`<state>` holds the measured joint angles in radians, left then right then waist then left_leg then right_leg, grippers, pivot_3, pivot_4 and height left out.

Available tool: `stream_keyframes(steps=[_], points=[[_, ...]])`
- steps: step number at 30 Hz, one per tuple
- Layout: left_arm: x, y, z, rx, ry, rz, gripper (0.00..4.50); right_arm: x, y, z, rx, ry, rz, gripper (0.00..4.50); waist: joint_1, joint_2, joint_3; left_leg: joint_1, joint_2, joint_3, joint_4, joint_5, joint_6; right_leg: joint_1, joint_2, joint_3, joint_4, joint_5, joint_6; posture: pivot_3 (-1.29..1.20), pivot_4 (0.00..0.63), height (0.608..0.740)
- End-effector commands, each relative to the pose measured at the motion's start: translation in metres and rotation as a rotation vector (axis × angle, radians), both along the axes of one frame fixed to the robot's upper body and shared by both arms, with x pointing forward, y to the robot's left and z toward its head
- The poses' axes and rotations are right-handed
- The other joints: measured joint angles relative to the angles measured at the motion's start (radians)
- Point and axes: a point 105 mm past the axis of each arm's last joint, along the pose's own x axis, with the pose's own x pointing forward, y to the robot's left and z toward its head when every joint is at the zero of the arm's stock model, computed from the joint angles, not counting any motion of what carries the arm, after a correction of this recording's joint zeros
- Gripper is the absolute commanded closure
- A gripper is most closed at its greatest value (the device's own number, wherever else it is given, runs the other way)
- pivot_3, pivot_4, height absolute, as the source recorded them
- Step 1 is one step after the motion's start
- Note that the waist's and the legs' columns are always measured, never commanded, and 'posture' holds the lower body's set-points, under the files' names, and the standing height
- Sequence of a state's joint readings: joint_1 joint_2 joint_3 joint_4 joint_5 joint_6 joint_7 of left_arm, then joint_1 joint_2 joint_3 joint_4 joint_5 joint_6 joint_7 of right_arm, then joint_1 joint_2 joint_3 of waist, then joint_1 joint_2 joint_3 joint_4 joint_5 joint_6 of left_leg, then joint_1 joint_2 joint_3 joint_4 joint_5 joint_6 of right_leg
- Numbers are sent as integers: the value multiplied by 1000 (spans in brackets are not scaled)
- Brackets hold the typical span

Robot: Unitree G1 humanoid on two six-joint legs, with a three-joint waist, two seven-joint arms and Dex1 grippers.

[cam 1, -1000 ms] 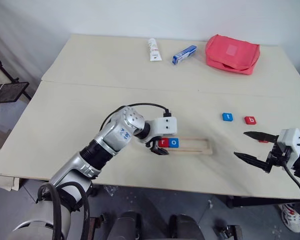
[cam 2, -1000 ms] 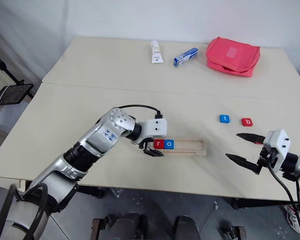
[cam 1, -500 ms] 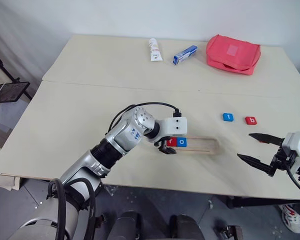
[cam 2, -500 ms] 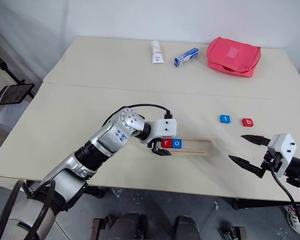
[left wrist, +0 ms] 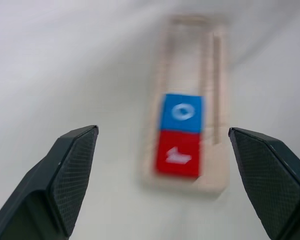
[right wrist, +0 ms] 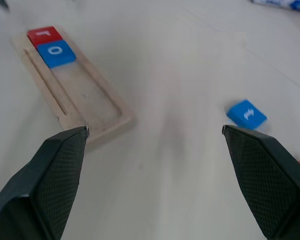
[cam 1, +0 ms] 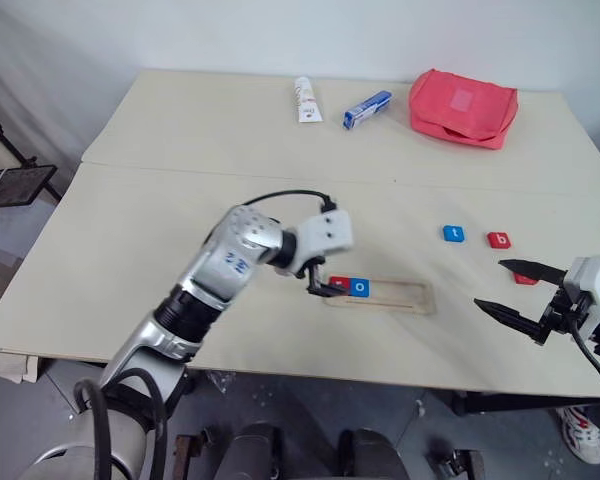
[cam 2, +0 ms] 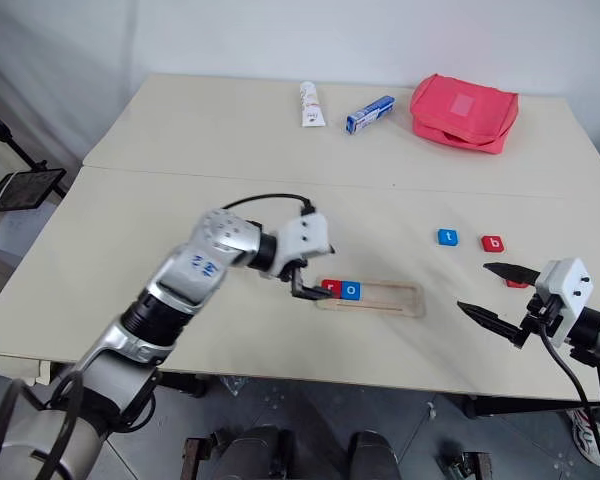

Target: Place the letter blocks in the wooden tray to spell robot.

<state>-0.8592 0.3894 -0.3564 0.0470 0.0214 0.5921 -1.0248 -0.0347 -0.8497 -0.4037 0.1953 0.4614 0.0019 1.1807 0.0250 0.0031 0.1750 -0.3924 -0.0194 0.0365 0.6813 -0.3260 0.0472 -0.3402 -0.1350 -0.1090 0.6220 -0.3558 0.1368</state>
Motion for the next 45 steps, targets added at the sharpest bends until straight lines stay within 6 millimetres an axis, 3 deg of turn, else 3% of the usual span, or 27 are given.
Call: stream_keyframes(steps=[1,7,10,15,19,27,45], points=[[-4,14,25,-178,-76,-76,74,-3,-10,16,25,-63,-94,0,0,0,0,0,0,0,0,0,0,0,0,0,0,0,0,0,150,740],[11,47,40,-339,-206,-58,74,-11,-19,12,125,-84,-337,0,7,0,0,0,-1,-1,1,0,0,0,-1,-1,1,0,0,0,150,740],[3,57,40,-440,-215,-150,74,-16,-19,11,202,-114,-455,0,3,0,0,0,-1,-1,0,0,0,0,-1,-1,1,0,0,0,150,740],[-7,80,25,-521,-196,-159,74,-31,-19,3,176,-46,-582,0,0,2,-1,1,-1,0,0,0,0,-1,-1,-1,3,0,0,0,150,740],[-19,95,1,-537,-141,-202,74,-40,-17,9,152,-34,-626,0,-3,1,-1,3,-1,1,-1,0,0,0,0,0,4,0,0,0,150,740],[-30,101,-30,-546,-45,-278,74,-44,-33,14,183,-17,-708,0,0,1,-1,3,-2,1,0,-1,0,0,-1,1,4,0,0,0,150,740],[-33,90,-36,-518,-89,-327,74,-32,-40,15,159,48,-705,0,-2,1,-1,3,-1,1,0,-1,0,0,0,1,4,0,0,0,150,740]])
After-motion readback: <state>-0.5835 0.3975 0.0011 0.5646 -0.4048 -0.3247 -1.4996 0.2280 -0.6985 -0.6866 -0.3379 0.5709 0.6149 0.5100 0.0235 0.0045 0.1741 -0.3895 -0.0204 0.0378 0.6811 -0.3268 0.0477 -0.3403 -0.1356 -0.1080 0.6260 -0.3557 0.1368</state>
